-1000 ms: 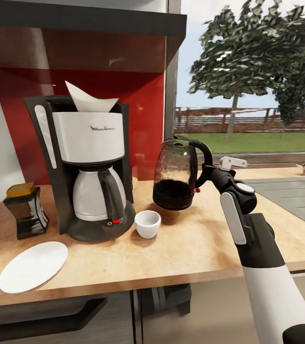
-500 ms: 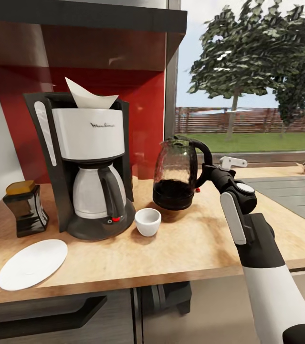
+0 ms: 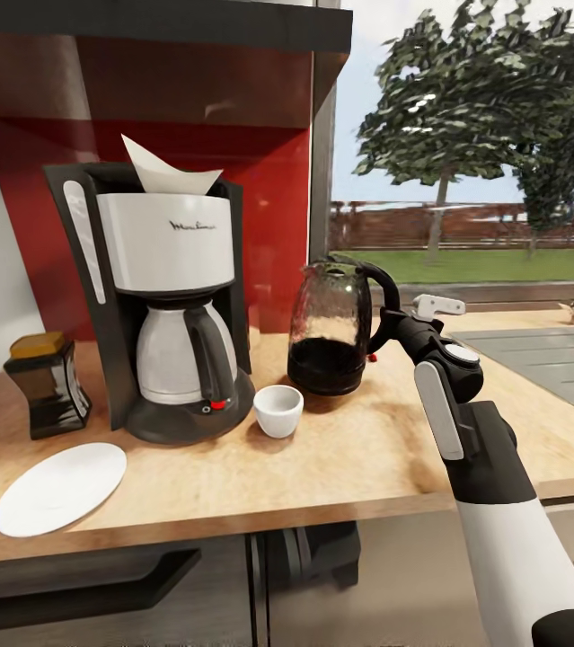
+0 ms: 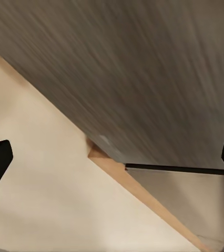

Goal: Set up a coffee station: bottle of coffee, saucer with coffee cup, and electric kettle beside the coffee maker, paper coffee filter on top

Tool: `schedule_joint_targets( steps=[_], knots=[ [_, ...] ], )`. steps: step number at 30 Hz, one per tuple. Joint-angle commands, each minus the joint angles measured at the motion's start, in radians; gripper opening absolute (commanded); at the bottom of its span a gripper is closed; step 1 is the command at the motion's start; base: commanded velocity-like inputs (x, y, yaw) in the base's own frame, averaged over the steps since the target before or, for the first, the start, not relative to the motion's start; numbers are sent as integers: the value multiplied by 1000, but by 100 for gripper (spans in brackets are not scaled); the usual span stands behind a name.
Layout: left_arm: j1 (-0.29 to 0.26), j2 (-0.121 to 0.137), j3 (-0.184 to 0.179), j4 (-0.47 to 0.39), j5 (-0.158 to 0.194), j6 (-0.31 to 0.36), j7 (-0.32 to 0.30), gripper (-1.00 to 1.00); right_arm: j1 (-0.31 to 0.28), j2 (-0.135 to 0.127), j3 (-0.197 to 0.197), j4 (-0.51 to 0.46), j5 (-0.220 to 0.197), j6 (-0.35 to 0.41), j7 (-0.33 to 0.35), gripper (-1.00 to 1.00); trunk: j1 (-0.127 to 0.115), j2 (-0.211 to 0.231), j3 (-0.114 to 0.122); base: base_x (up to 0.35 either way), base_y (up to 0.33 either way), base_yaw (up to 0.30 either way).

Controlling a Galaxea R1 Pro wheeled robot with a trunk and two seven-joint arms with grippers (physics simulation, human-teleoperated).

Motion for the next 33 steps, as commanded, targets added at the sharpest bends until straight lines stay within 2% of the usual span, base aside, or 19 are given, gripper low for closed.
schedule_joint_targets(
  steps=[1, 16, 20, 29, 33],
  knots=[
    [0, 0, -4, -1, 3, -7, -1, 100, -1, -1, 2, -2, -7, 2, -10, -100, 4, -8, -4, 0, 0, 0],
    [0, 0, -4, -1, 3, -7, -1, 100, -1, -1, 3, -2, -7, 2, -10, -100, 12, -22, -10, 0, 0, 0],
    [0, 0, -4, -1, 3, -7, -1, 100, -1, -1, 3, -2, -7, 2, -10, -100, 27, -50, -23, 0, 0, 0],
    [0, 0, -4, -1, 3, -7, -1, 100, -1, -1, 4, -2, -7, 2, -10, -100, 27, -50, -23, 0, 0, 0],
    [0, 0, -4, -1, 3, -7, -1, 100, -1, -1, 4, -2, -7, 2, -10, -100, 38, -71, -32, 0, 0, 0]
  ],
)
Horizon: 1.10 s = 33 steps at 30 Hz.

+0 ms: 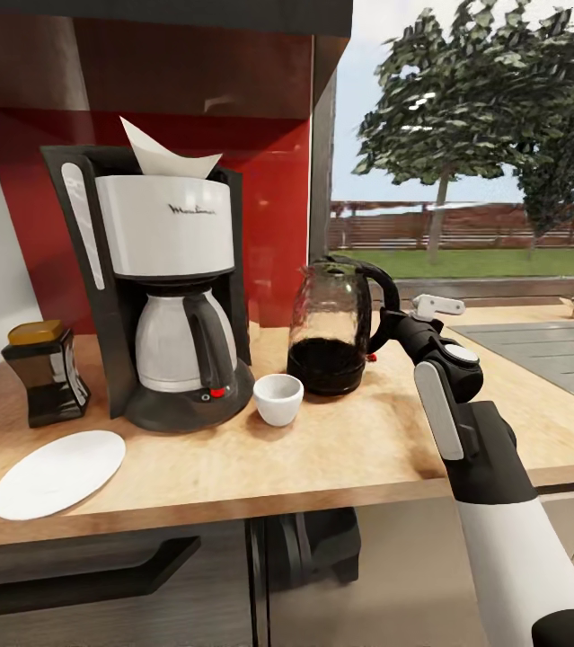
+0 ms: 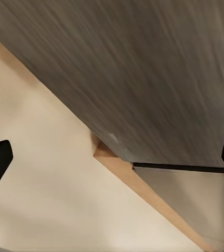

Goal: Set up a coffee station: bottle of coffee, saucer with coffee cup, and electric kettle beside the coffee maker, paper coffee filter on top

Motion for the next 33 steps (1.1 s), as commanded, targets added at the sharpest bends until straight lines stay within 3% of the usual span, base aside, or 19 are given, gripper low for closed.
schedule_joint_targets(
  steps=[1, 33],
  knots=[
    [0, 0, -4, -1, 3, -7, -1, 100, -1, -1, 2, -1, -8, 2, -11, -100, 0, 0, -1, 0, 0, 0],
    [0, 0, -4, -1, 3, -7, -1, 100, -1, -1, 2, 0, -8, 3, -11, -100, 0, 0, -10, 0, 0, 0]
  ],
)
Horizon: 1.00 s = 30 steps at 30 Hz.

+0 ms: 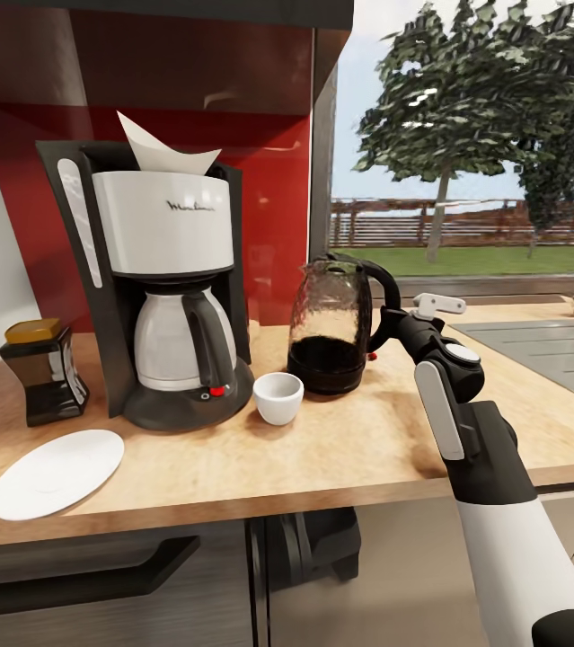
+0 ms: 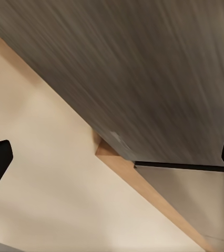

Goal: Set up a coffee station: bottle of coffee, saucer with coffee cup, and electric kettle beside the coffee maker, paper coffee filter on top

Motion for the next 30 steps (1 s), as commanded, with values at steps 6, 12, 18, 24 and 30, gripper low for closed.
schedule_joint_targets(
  steps=[6, 12, 18, 24, 30],
  knots=[
    [0, 0, -4, -1, 3, -7, -1, 100, -1, -1, 3, 8, -11, 3, -10, -100, 0, 0, -1, 0, 0, 0],
    [0, 0, -4, -1, 3, -7, -1, 100, -1, -1, 3, 8, -11, 2, -10, 100, 0, 0, -1, 0, 0, 0],
    [0, 0, -4, -1, 3, -7, 0, 100, -1, -1, 3, 8, -11, 2, -10, 100, 0, 0, -1, 0, 0, 0],
    [0, 0, -4, -1, 3, -7, 0, 100, -1, -1, 3, 8, -11, 2, -10, 100, 0, 0, -1, 0, 0, 0],
    [0, 0, -4, -1, 3, -7, 0, 100, -1, -1, 3, 8, -11, 2, -10, 100, 0, 0, -1, 0, 0, 0]
  ],
)
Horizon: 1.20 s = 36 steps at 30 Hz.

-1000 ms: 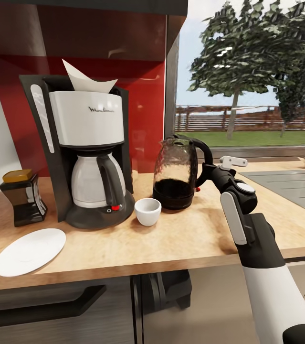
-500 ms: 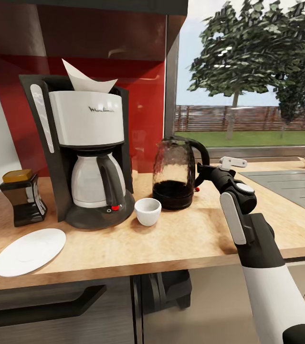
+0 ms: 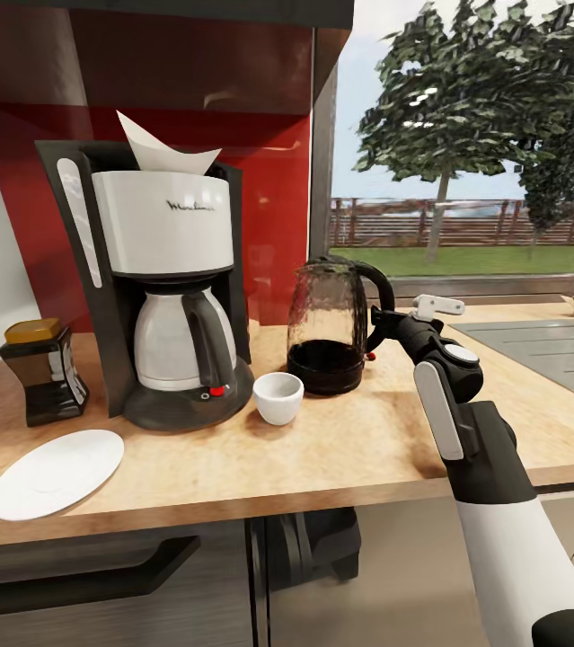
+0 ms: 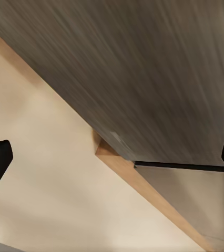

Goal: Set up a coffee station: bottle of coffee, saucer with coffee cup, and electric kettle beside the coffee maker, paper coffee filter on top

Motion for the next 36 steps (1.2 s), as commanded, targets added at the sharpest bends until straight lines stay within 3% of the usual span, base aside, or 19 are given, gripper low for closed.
schedule_joint_targets(
  steps=[1, 36],
  knots=[
    [0, 0, -4, -1, 3, -7, -1, 100, -1, -1, 2, -1, -10, 2, -10, 100, 0, 0, -1, 0, 0, 0],
    [0, 0, -4, -1, 3, -7, -2, 100, 5, -1, 1, -2, -10, 1, -4, 100, 0, 0, -1, -131, 0, 0]
  ],
)
